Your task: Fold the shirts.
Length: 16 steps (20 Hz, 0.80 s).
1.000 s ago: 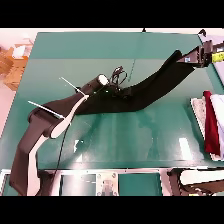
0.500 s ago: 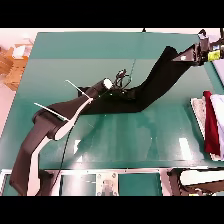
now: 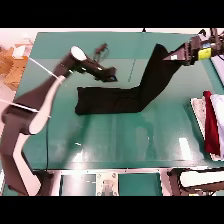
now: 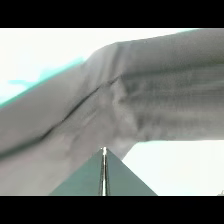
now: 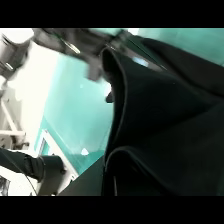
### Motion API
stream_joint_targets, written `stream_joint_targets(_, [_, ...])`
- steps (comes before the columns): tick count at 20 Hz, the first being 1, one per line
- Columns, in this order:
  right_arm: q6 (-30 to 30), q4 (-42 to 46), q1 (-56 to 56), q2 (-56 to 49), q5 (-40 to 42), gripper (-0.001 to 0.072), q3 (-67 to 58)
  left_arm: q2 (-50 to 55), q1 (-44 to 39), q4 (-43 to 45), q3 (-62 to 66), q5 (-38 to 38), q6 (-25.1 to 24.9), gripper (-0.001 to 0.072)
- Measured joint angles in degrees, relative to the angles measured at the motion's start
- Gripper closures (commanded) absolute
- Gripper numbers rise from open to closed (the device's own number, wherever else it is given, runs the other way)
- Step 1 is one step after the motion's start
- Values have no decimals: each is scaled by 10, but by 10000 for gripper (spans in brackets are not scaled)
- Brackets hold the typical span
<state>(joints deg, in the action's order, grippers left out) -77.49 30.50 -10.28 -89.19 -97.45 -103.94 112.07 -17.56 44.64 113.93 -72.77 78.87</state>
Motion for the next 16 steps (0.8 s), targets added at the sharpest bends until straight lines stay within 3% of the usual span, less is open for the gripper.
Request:
stream_joint_targets(4, [-16,5,118,-2,96,694,21,-57,92,65,23,-109,11,683])
stream_joint_targets(8, [-21,17,272,-34,289,692,83,-105,174,100,30,-156,15,683])
stream_joint_targets(9, [-21,19,313,-53,347,598,95,-110,191,106,30,-162,16,683])
stream_joint_targets(10, [-17,20,357,-80,412,284,105,-116,206,110,30,-169,17,683])
stream_joint_targets(11, [-13,20,397,-106,467,128,111,-119,216,110,31,-174,17,683])
stream_joint_targets(14, [-2,30,473,-168,581,129,117,-124,238,117,30,-185,16,683])
stream_joint_targets(16, [0,53,463,-172,597,129,119,-126,242,118,30,-190,12,683])
